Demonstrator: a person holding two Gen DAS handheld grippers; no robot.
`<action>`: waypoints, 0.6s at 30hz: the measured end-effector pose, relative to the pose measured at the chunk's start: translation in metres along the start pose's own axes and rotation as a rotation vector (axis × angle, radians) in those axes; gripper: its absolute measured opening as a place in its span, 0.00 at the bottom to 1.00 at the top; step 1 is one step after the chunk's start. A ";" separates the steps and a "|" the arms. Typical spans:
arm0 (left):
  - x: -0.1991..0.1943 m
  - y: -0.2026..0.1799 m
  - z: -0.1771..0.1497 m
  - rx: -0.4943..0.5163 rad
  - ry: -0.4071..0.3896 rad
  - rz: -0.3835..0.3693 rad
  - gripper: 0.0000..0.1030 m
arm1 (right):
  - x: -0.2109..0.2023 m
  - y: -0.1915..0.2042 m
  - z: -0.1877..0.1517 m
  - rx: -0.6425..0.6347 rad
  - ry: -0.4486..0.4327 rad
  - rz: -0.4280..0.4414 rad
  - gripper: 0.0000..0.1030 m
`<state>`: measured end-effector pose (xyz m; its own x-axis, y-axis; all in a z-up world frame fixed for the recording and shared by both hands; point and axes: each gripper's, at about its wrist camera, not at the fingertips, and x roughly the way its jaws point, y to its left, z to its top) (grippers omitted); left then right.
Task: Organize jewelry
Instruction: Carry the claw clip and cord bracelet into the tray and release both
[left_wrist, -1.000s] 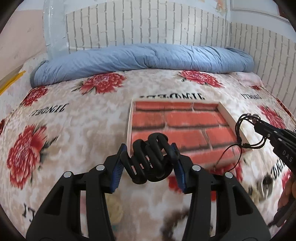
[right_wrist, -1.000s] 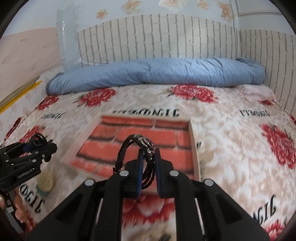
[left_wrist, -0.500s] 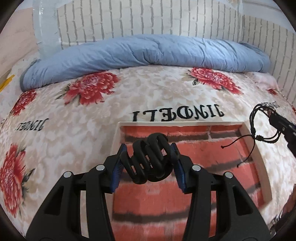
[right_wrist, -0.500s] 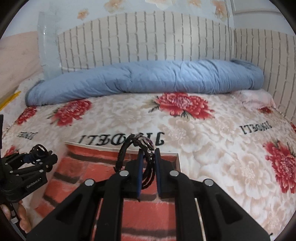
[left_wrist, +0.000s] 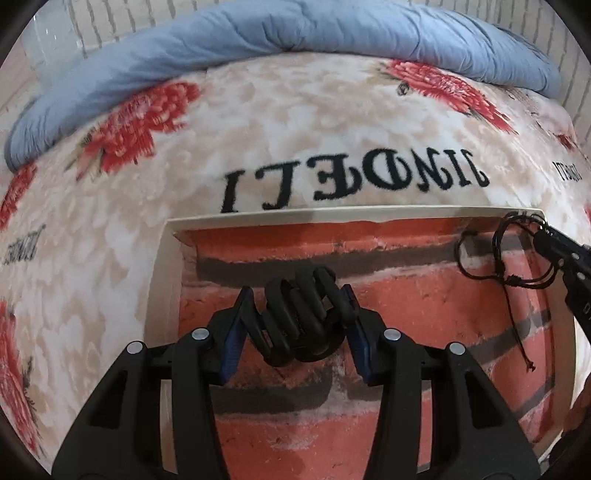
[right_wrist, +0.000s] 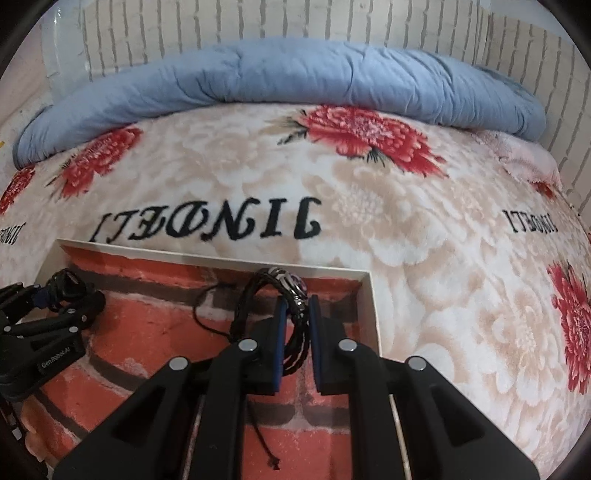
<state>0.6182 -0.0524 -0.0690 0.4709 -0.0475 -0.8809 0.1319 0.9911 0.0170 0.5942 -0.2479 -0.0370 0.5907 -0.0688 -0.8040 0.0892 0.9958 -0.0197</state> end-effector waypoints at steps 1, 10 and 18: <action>0.001 0.002 0.001 -0.008 -0.003 -0.002 0.45 | 0.002 -0.001 0.000 0.007 0.010 0.009 0.12; -0.002 0.003 0.002 0.000 -0.022 0.015 0.69 | 0.023 -0.004 -0.009 0.037 0.084 0.044 0.13; -0.057 -0.004 -0.004 0.027 -0.109 0.017 0.89 | -0.039 -0.014 0.001 0.017 -0.045 0.073 0.54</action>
<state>0.5876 -0.0533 -0.0211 0.5656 -0.0450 -0.8235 0.1455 0.9883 0.0459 0.5703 -0.2592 -0.0050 0.6313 0.0012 -0.7756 0.0580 0.9971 0.0488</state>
